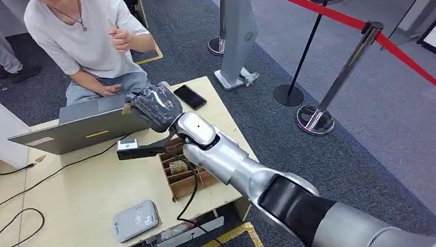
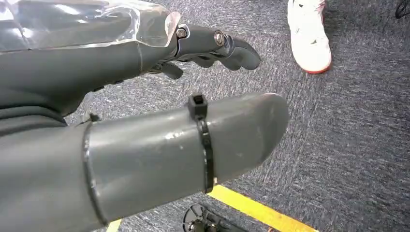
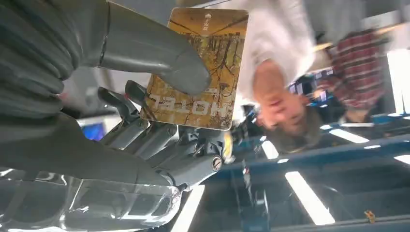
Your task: Pass the card to the sensor for recognition and then transmit it.
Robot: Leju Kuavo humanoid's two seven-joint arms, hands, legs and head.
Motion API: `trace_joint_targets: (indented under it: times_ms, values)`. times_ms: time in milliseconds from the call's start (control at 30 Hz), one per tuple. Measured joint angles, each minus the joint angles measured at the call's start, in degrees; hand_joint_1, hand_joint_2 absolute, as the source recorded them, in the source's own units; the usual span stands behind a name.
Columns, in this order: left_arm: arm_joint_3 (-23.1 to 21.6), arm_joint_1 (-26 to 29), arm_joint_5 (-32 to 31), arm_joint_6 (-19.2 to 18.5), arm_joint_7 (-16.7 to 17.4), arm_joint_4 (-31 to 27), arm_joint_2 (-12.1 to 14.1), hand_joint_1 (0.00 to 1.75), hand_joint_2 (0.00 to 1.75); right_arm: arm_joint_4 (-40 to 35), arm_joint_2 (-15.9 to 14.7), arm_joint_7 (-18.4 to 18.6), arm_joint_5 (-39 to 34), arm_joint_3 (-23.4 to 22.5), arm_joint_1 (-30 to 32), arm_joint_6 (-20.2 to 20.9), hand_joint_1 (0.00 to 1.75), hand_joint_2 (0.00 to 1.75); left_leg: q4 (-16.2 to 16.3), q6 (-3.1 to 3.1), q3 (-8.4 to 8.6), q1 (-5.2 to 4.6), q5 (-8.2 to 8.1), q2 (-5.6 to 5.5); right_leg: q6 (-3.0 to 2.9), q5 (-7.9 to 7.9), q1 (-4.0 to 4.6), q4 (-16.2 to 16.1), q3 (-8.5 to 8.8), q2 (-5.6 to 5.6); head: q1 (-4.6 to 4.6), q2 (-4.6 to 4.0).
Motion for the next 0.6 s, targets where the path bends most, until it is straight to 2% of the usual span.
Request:
trace_joint_targets:
  times_ms: [167,233,267,300,367,433,600]
  values:
    - [0.0,0.0,0.0,0.0,0.0,0.0,0.0,0.00,0.00,-0.3,0.0,-0.1,-0.2,0.0,0.1,0.2,1.75,1.75,0.0,0.00,0.00,0.00,0.00,0.00,0.00,0.00,0.00,0.0,0.00,0.00,0.00,0.00]
    - [0.0,0.0,0.0,0.0,0.0,0.0,0.0,0.00,0.00,-3.3,0.0,-0.8,-3.0,0.3,1.0,2.5,1.75,1.75,0.0,0.00,0.00,0.00,0.00,0.00,0.00,0.00,0.00,0.0,0.00,0.00,0.00,0.00]
    - [0.1,-0.1,0.1,0.0,0.0,0.0,0.0,0.00,0.00,-7.4,0.0,-2.6,-13.9,1.0,2.2,10.7,1.75,1.75,0.0,0.00,0.01,0.00,0.00,0.01,0.00,0.00,0.00,0.0,0.00,0.00,0.00,0.00]
    - [0.5,-0.1,0.2,0.0,0.0,0.0,-0.1,0.00,0.00,-11.0,0.0,-2.9,-27.3,2.6,3.6,21.8,1.75,1.75,0.0,0.00,0.01,0.00,0.00,0.01,0.00,0.00,0.00,0.0,0.00,0.00,0.02,0.00]
    - [0.7,-0.2,0.3,0.0,0.1,0.0,-0.1,0.00,0.00,-12.0,-0.1,-2.8,-32.7,3.5,4.1,27.2,1.75,1.75,0.0,0.00,0.01,0.00,0.00,0.01,0.00,0.00,0.00,0.0,0.00,0.01,0.00,0.00]
    - [0.8,-0.2,0.3,0.0,0.4,0.0,-0.1,0.00,0.00,-12.2,-0.1,-2.7,-36.5,4.4,4.3,30.9,1.75,1.75,0.0,0.00,0.01,0.00,0.00,0.01,0.00,0.00,0.00,0.0,0.00,0.01,0.02,0.00]
    - [0.9,-0.6,0.4,0.1,0.9,0.0,-0.1,0.00,0.00,-11.2,-0.2,-1.6,-43.0,7.1,4.1,36.0,1.75,1.75,0.0,0.00,0.00,0.00,0.00,0.01,0.00,0.00,0.00,0.0,0.01,0.00,0.00,0.00]
